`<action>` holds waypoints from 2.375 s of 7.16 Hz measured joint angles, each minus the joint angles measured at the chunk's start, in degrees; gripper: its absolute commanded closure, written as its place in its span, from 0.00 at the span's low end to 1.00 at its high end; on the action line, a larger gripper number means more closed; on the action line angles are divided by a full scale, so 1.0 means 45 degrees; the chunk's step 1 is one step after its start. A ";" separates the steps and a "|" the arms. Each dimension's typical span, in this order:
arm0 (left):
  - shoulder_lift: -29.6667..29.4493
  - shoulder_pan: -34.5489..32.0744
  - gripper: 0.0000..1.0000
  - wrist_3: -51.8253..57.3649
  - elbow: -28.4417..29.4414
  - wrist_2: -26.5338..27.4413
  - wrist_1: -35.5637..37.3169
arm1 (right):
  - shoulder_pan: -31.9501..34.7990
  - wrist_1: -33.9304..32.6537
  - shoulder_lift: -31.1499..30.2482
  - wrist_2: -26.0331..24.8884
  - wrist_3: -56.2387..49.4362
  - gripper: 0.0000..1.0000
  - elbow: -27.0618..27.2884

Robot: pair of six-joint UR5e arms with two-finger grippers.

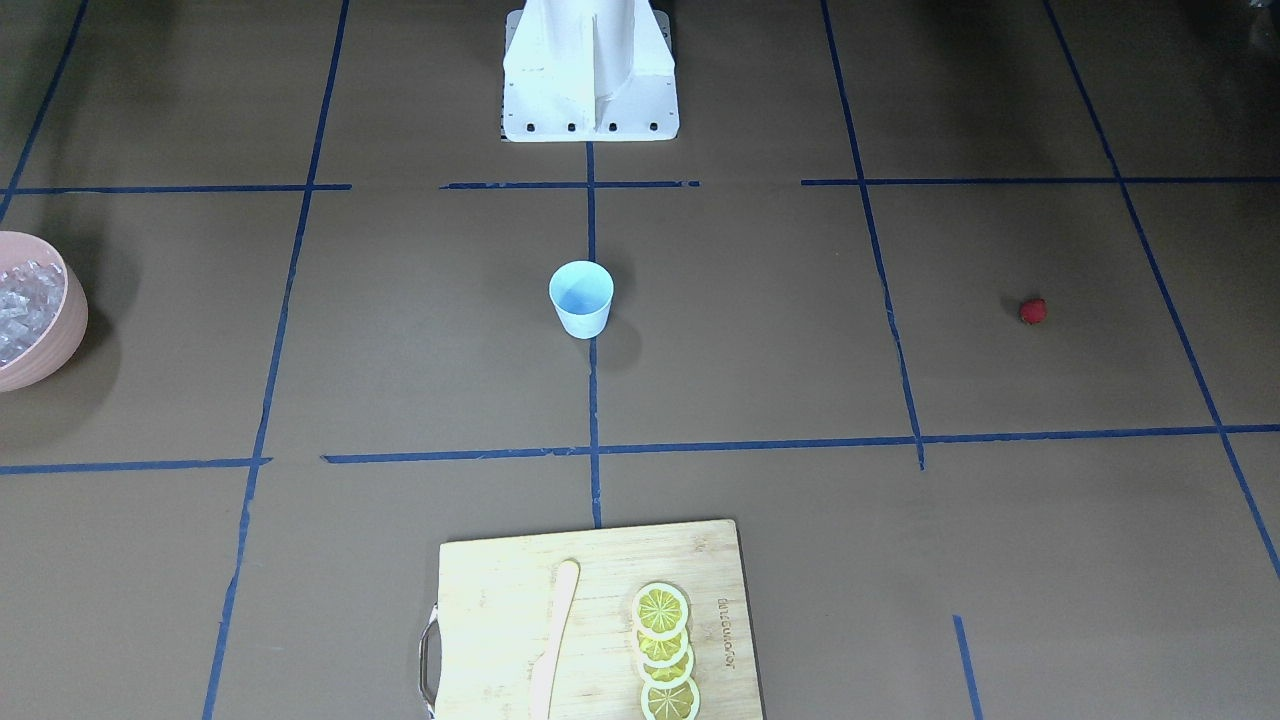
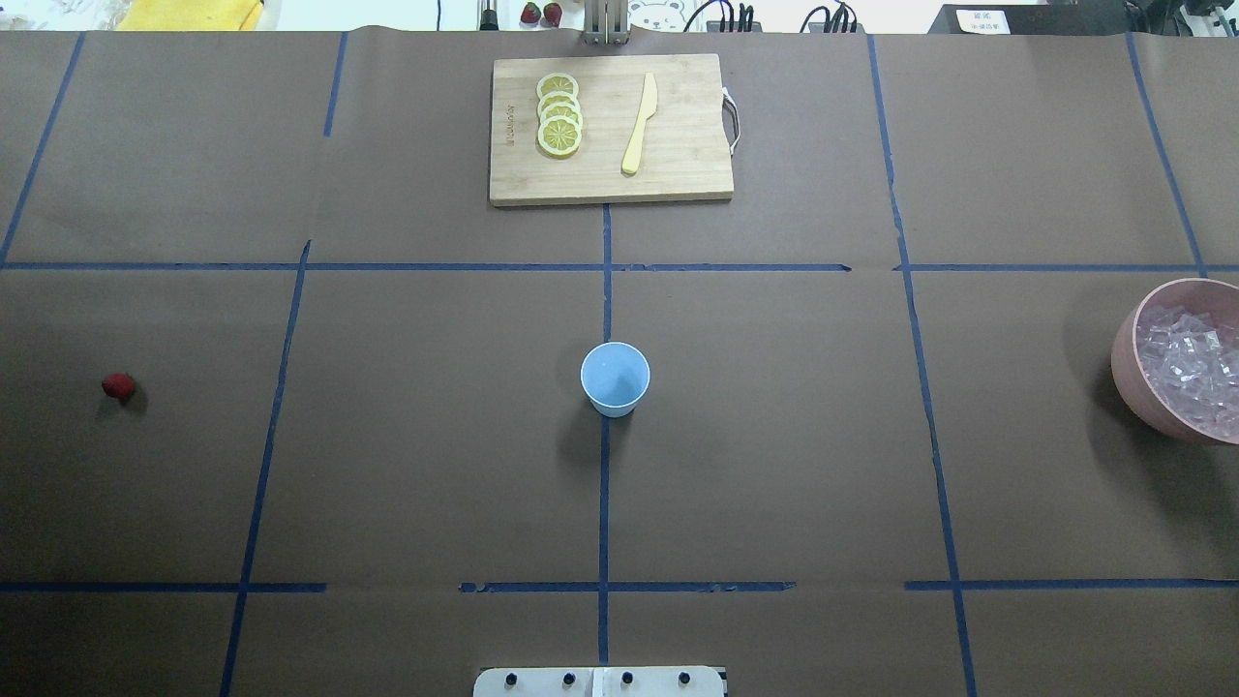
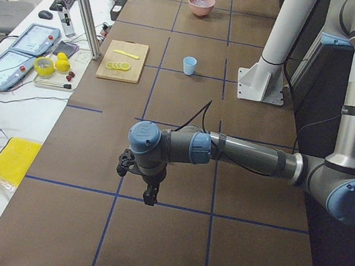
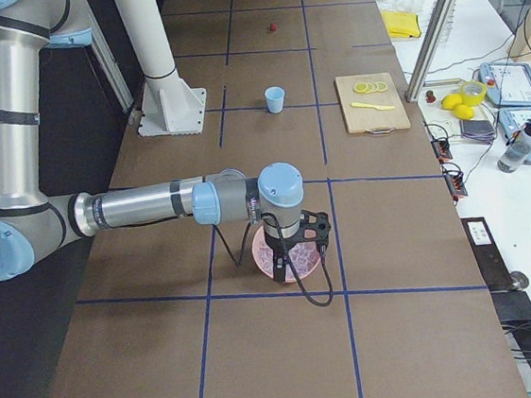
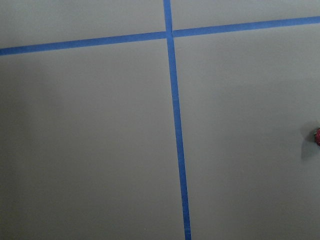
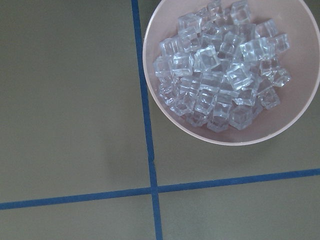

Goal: Put ice and strawberries in cup
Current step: 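Lower the right gripper over the pink bowl of ice cubes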

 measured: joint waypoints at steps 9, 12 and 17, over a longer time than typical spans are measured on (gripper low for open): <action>0.0077 0.0013 0.00 0.0084 -0.0086 -0.0041 -0.0041 | -0.0809 0.0800 0.0083 0.0087 -0.0001 0.00 0.0009; 0.0079 0.0013 0.00 0.0089 -0.0068 -0.0011 -0.0046 | -0.1220 0.1429 -0.0029 0.0081 -0.0045 0.00 -0.0033; 0.0452 -0.0013 0.00 0.0102 -0.0399 -0.0037 -0.0054 | -0.1475 0.1800 -0.0110 0.0186 0.0162 0.01 0.0101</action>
